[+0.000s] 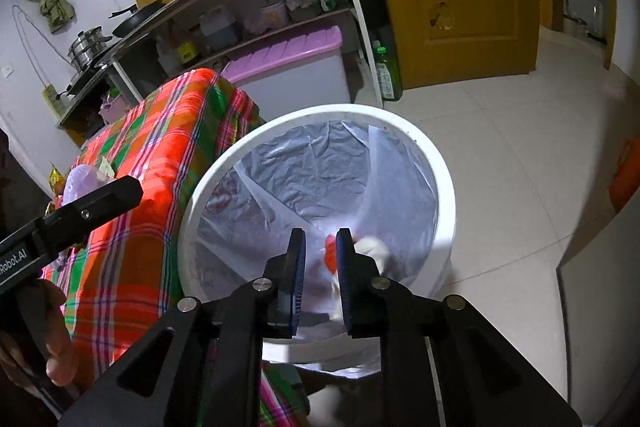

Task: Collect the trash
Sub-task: 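Carry both bags to the trash bin and open both tools to drop them, then return to the table and grasp a white foam net with the left tool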

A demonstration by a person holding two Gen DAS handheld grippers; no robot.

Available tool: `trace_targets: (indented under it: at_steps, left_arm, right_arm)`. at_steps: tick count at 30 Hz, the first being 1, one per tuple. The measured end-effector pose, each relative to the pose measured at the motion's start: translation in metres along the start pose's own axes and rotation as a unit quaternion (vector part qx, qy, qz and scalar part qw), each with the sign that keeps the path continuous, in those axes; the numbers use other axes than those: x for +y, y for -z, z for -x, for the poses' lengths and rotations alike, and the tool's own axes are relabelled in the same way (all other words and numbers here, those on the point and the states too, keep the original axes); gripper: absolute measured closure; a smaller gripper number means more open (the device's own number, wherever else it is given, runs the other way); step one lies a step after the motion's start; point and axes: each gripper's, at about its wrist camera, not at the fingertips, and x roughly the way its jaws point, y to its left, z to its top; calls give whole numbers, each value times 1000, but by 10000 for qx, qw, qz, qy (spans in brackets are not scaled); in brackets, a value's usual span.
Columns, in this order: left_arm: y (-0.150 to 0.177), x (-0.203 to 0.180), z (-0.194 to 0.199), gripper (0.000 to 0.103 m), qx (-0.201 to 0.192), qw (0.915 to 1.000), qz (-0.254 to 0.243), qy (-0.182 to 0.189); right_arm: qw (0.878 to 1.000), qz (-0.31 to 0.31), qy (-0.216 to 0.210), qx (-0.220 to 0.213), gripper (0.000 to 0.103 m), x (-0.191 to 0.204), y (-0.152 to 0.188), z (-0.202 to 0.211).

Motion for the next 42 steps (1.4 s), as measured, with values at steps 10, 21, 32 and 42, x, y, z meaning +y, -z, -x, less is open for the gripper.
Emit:
trace_targets:
  at_steps: [10,21,32,42]
  left_arm:
    - [10,7,59,39,-584,9977,140,-311]
    - [37,21,123,39,-950,9931,176,-660]
    - [67,56,174,40,-1161,9855,288,-1207]
    - [73,103,190,40,-1190,9778,628,-1608]
  right_arm:
    - [9986,289,-324,-300,84,26,2,32]
    - [9920,863,-799,-466,64,77,16,64]
    - [9834,1346,-1121,-482,64,131,26,75]
    - [9765,1655,-1346,-300,64,172,30,61]
